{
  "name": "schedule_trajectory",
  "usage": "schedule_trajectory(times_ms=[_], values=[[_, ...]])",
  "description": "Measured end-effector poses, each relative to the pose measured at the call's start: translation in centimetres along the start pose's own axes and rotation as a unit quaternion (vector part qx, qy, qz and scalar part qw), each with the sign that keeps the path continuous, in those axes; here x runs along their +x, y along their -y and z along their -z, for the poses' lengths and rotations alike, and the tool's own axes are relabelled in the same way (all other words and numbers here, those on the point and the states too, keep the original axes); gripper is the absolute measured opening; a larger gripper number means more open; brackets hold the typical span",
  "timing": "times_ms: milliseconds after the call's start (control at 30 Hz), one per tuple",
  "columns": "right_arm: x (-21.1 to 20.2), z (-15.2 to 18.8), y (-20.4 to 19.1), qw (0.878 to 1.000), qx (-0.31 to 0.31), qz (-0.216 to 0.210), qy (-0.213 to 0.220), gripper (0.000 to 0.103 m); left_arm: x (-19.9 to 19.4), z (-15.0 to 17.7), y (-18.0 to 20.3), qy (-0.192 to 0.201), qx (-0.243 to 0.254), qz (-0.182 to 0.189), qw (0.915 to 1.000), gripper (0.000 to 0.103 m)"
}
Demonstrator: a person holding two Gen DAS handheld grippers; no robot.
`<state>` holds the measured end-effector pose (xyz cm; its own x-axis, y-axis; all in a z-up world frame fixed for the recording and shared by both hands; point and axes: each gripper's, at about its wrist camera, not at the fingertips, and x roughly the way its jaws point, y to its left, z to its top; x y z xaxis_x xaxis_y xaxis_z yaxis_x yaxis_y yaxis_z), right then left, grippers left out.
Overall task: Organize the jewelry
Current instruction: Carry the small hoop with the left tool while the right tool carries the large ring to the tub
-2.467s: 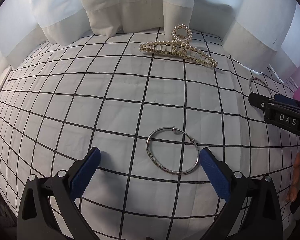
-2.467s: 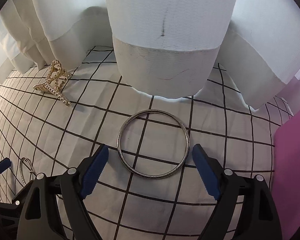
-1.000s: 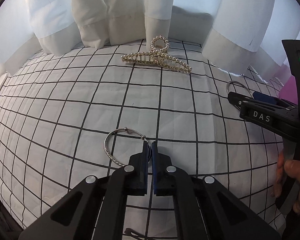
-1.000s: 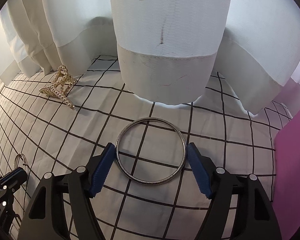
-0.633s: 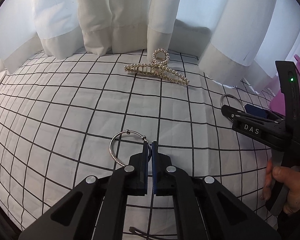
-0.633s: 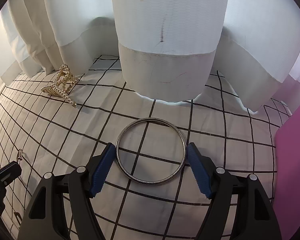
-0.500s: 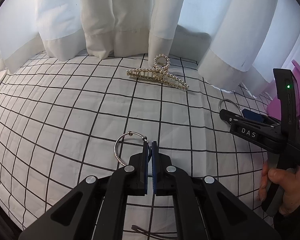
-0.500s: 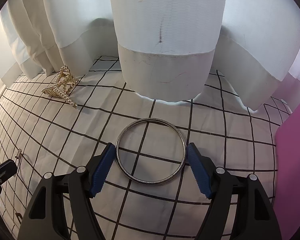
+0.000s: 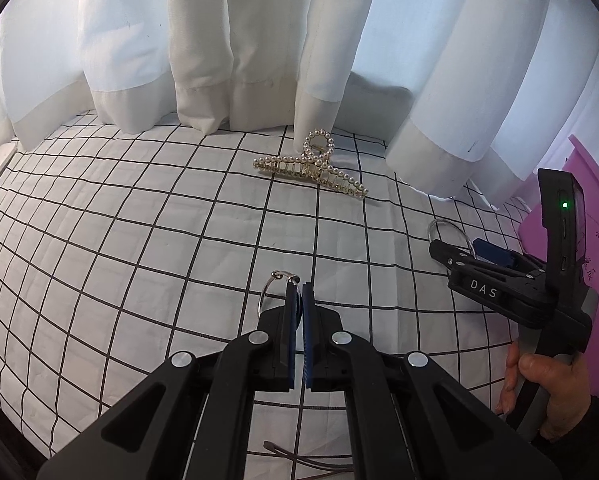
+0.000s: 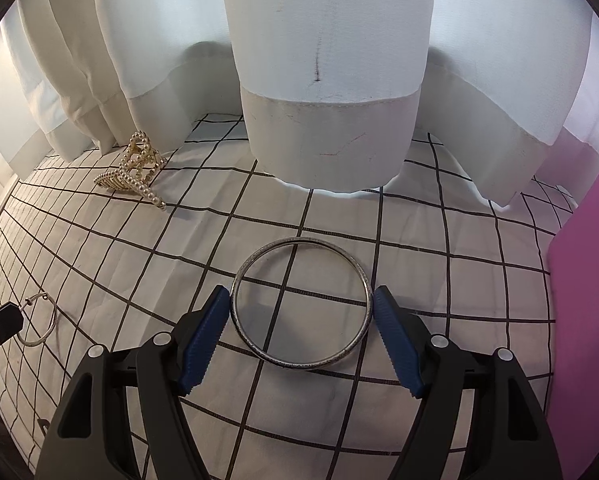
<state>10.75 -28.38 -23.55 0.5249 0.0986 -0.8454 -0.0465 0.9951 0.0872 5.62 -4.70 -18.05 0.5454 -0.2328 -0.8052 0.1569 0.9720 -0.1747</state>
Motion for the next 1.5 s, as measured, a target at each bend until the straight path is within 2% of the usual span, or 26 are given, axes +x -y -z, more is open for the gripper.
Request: schedule_trajectory(times_ms=[433, 967, 1233, 1500], values=[[-4.1, -0.9, -0.4, 0.999, 0.009, -0.014, 0.038, 0.071, -2.4, -0.8, 1.6, 0.026, 0.009, 0.017, 0.9995, 0.003], [-10.5, -2.5, -0.6, 0.995, 0.027, -0.006, 0.092, 0.071, -5.2, -2.5, 3.5, 0.051, 0.040, 0.038, 0.9972, 0.003], [-15.9, -2.7, 0.8, 0.989, 0.057, 0.002, 0.135, 0.071, -7.3, -4.2, 6.5, 0.072, 0.079, 0.065, 0.9921, 0.003], [-22.3, -1.6, 4.4, 0.978, 0.089, 0.039, 0.185, 0.071, -9.9, -6.1, 11.8, 0.097, 0.126, 0.116, 0.9805, 0.003]])
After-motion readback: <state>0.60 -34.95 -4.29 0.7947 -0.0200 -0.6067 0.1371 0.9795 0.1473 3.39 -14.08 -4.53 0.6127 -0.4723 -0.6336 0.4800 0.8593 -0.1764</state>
